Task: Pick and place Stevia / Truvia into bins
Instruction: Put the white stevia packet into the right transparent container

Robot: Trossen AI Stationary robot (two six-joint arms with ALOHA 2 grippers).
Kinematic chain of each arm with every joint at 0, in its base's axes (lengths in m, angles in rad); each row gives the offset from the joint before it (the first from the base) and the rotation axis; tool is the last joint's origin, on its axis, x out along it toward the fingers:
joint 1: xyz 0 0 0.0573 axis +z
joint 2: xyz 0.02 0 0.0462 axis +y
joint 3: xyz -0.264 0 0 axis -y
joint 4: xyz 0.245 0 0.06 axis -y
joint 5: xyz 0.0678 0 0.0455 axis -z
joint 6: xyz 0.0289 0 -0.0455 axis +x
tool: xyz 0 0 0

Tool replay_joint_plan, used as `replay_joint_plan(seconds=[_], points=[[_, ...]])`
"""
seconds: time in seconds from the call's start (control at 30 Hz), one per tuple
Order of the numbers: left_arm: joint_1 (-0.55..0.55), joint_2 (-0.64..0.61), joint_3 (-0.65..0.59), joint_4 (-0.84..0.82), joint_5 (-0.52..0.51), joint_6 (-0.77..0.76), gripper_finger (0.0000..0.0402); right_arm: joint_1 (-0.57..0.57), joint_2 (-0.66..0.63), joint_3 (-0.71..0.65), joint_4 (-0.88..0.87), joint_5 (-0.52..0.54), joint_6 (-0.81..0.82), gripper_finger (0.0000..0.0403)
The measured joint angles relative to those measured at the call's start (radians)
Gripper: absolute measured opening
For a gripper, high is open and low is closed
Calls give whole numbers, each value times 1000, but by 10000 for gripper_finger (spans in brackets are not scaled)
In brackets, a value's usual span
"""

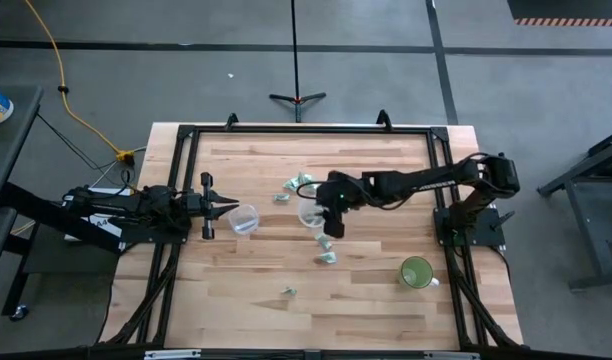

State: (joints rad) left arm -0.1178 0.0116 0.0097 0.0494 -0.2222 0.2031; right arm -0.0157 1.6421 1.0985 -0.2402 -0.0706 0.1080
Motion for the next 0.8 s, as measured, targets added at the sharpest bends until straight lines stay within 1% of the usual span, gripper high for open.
replay_joint_plan(seconds=[0.07, 0.1, 0.17, 0.23, 0.33, 0.43, 0.57, 0.7, 0.8], points=[[0, 0, 0, 0, 0, 0, 79, 36, 0, 0, -13, -77, 6, 176], [0, 0, 0, 0, 0, 0, 79, 59, 0, -1, -24, -93, 5, 185], [0, 0, 0, 0, 0, -1, 79, 109, 0, -2, -38, -82, 1, 202], [0, 0, 0, 0, 0, -1, 79, 160, 0, -2, -44, -18, 0, 214], [0, 0, 0, 1, 0, -2, 79, 229, 11, -2, -43, 110, -1, 223], [0, 0, 0, 1, 0, -2, 79, 280, 48, -2, -32, 195, 20, 223], [0, 0, 0, 1, 0, -2, 79, 312, 124, -2, -26, 236, 50, 212], [0, 0, 0, 1, 0, -3, 79, 320, 187, -2, -19, 236, 88, 199], [0, 0, 0, 0, 0, -4, 79, 320, 227, -2, 0, 217, 103, 190]])
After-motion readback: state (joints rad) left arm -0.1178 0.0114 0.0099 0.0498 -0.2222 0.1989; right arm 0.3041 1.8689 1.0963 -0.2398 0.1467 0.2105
